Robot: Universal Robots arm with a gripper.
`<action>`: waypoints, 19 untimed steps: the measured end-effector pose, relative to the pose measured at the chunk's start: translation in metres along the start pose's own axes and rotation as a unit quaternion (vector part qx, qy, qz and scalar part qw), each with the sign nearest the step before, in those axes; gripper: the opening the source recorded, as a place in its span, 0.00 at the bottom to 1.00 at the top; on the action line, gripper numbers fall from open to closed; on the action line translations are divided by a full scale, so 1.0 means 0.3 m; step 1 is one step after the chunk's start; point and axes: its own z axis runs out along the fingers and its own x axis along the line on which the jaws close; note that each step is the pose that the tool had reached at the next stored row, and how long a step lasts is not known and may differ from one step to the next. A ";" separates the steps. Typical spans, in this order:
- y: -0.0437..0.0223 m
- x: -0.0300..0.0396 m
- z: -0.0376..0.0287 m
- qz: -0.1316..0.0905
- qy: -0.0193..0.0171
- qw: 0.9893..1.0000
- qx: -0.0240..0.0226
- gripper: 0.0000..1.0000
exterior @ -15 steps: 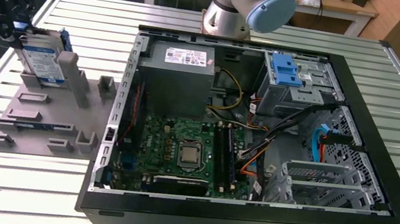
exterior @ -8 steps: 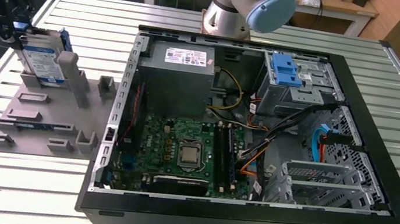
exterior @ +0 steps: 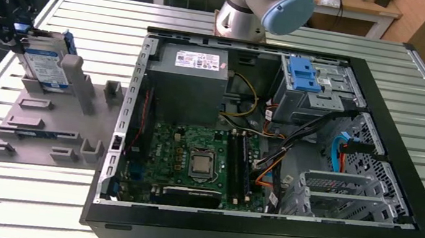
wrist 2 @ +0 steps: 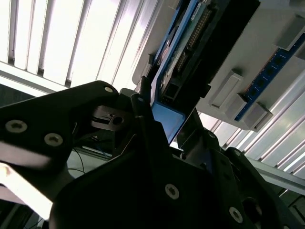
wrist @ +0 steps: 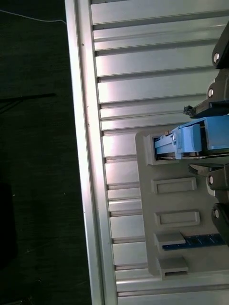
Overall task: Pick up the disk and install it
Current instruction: 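Pick up the disk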
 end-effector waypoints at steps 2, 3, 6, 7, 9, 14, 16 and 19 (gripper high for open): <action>0.000 0.000 0.000 0.000 0.000 1.000 0.000 0.49; 0.000 0.000 0.000 0.000 0.000 1.000 0.000 0.42; 0.000 0.000 0.000 0.000 0.000 1.000 0.000 0.42; 0.000 0.000 0.000 0.000 0.000 1.000 0.000 0.40; 0.000 0.000 0.000 0.000 0.000 1.000 0.000 0.37; 0.001 0.000 0.000 -0.010 0.000 1.000 0.000 0.37; 0.001 0.000 0.000 -0.024 0.000 1.000 0.000 0.37; 0.000 0.000 0.000 -0.040 0.001 0.999 -0.001 0.37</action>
